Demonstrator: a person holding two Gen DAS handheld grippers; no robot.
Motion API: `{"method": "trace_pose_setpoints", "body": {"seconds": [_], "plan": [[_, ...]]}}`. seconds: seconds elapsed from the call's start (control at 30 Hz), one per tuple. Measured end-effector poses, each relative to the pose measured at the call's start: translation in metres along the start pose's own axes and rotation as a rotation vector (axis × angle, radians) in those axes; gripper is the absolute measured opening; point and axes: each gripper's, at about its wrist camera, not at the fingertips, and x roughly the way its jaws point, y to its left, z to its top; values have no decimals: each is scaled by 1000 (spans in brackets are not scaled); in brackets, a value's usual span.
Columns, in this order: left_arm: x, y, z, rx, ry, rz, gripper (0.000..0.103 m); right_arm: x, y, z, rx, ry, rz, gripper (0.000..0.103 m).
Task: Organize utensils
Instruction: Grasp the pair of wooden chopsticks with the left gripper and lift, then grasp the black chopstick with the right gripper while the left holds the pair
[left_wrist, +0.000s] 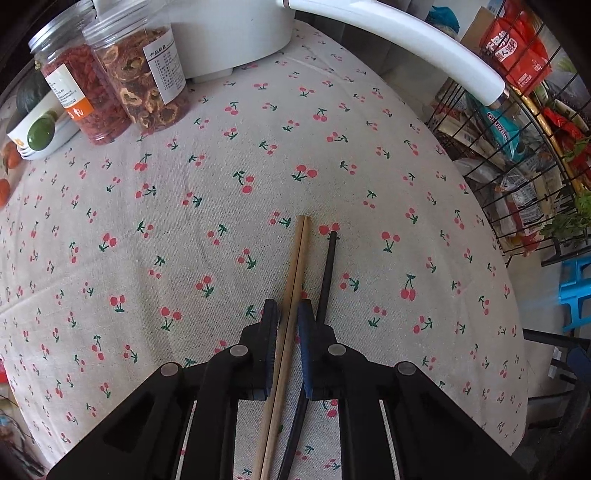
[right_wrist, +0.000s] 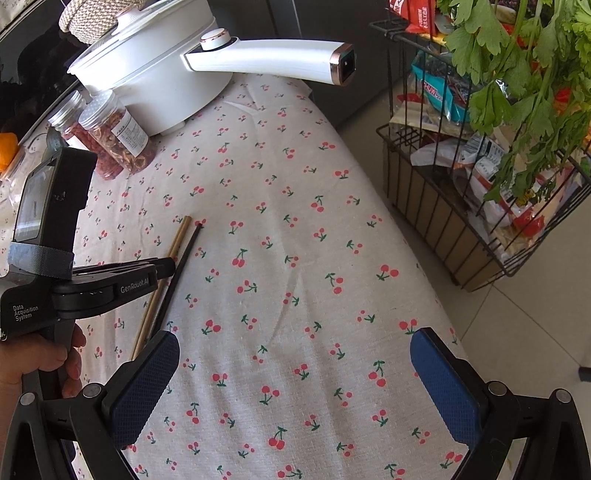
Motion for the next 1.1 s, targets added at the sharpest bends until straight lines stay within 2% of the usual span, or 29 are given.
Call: {"method": "trace_pose_setpoints", "body": {"seconds": [0.2,0.33,0.6,0.87,1.1], "plan": [[-22,8,-21,-1,-63,-17,9,-1,-1,-1,7,1,10,103],[-54,9,-39,-10,-127,-66,9,-1,1,-1,12,0,13,103],[-130,4,-94,96,-249,-107,8,-1,13,-1,9,-4,26,103],[-193,37,-158,79,-361,-132,8,12,40,0,-8,12,29,103],[-222,71,-200,42,-467,-158,8,43,74,1,-53,48,44,103]]}}
